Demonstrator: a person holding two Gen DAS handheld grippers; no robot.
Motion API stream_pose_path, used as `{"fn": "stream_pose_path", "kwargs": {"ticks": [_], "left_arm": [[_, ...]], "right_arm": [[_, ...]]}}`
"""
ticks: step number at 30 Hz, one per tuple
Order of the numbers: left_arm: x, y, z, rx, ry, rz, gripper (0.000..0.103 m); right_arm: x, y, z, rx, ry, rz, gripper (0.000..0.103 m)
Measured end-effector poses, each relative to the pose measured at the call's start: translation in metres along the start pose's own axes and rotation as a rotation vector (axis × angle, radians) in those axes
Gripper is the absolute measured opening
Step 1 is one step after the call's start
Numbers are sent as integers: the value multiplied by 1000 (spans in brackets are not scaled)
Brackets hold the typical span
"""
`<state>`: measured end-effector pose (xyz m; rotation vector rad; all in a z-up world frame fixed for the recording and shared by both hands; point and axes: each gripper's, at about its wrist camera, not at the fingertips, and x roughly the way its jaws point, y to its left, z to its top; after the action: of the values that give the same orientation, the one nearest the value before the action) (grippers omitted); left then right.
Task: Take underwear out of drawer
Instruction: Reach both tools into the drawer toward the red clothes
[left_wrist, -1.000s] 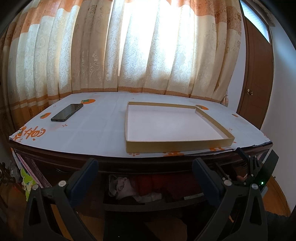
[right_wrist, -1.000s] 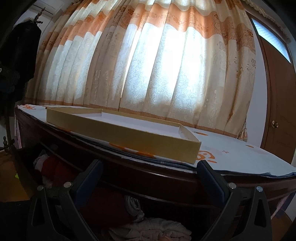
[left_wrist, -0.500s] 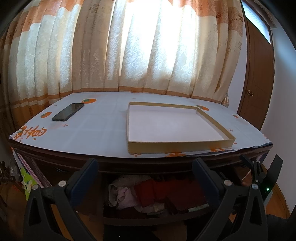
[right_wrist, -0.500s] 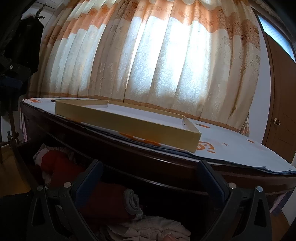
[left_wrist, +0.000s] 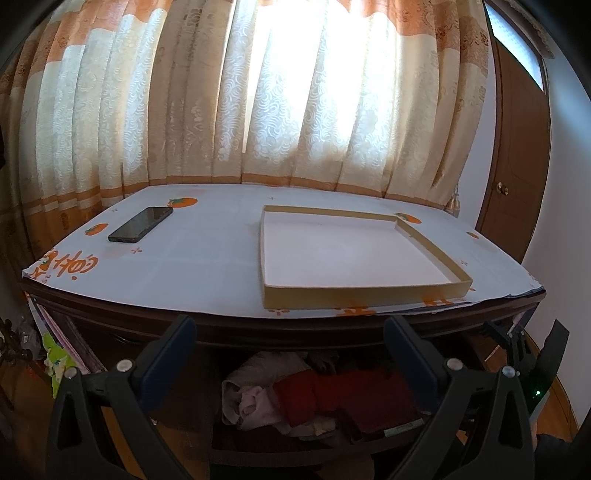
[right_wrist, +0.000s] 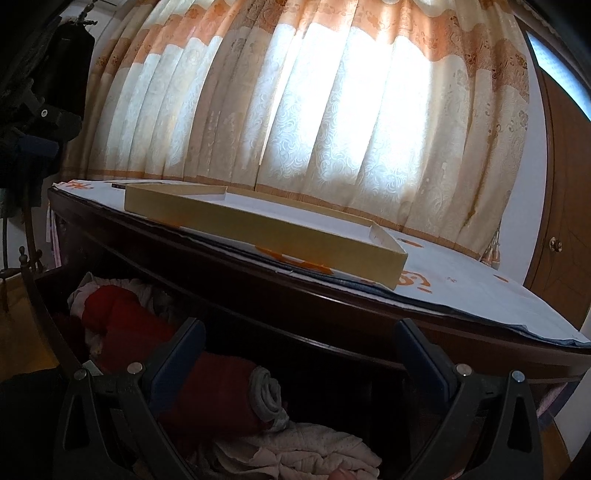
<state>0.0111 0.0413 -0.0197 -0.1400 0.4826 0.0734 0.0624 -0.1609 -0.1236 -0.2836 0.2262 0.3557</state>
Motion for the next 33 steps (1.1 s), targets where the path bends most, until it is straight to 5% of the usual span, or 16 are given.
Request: {"fn": "stream_pose_path", "kwargs": {"ticks": [33], "left_arm": [[-8,14,9,-1,-12,35,103]], "right_arm": [[-26,6,-6,-38,93,58,102]]}}
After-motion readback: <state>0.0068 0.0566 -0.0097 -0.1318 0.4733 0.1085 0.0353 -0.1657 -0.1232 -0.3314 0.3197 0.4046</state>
